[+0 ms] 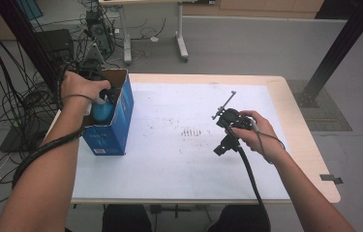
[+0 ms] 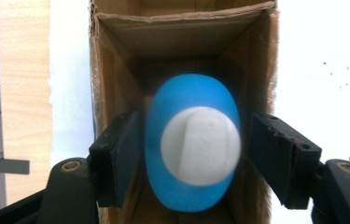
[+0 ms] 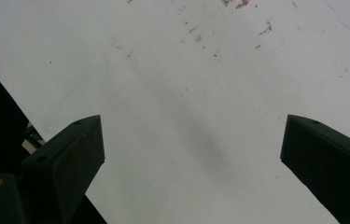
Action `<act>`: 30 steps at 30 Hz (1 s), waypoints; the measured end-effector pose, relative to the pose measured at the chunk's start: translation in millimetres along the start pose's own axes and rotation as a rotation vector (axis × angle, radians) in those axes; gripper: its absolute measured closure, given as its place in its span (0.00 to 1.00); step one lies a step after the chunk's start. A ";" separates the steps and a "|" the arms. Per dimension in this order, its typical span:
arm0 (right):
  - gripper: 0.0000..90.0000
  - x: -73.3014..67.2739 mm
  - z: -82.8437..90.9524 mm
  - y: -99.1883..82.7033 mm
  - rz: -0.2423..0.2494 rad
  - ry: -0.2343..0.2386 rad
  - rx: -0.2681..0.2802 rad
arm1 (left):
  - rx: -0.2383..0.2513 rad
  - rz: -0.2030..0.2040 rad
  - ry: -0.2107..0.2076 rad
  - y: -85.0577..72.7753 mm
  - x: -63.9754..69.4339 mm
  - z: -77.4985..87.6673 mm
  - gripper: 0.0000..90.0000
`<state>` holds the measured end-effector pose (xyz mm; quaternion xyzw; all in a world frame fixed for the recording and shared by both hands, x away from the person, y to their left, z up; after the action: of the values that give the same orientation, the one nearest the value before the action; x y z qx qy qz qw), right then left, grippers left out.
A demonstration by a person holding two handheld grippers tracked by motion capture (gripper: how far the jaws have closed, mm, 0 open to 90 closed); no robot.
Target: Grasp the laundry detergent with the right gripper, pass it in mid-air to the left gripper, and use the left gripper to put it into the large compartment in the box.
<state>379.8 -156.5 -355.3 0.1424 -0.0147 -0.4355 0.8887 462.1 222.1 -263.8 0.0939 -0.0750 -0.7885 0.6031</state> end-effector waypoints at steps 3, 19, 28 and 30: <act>0.07 0.3 -0.2 0.4 -0.001 0.004 -0.002 | 0.013 -0.012 -0.009 1.2 1.8 8.7 0.37; 0.07 0.2 0.9 4.2 0.001 0.004 -0.007 | 0.046 -0.068 -0.027 5.7 17.1 43.4 0.23; 0.07 1.3 4.4 4.1 -0.015 -0.002 -0.005 | 0.059 -0.135 -0.048 5.5 29.6 58.6 0.15; 0.07 1.6 4.9 3.7 -0.017 -0.006 -0.007 | 0.063 -0.146 -0.062 4.6 33.7 61.7 0.14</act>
<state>382.9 -156.7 -349.7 0.1381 -0.0143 -0.4437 0.8854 443.2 188.6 -204.8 0.0936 -0.1113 -0.8301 0.5383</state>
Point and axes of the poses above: each handheld gripper's, and its own axes: z roughly backward along the jaws, y roughly out of its top, x roughly to its right, the point moved 4 cm from there along -z, roughly forward along the jaws, and after that the axes turned 14 degrees about -z, right-handed, at the moved point
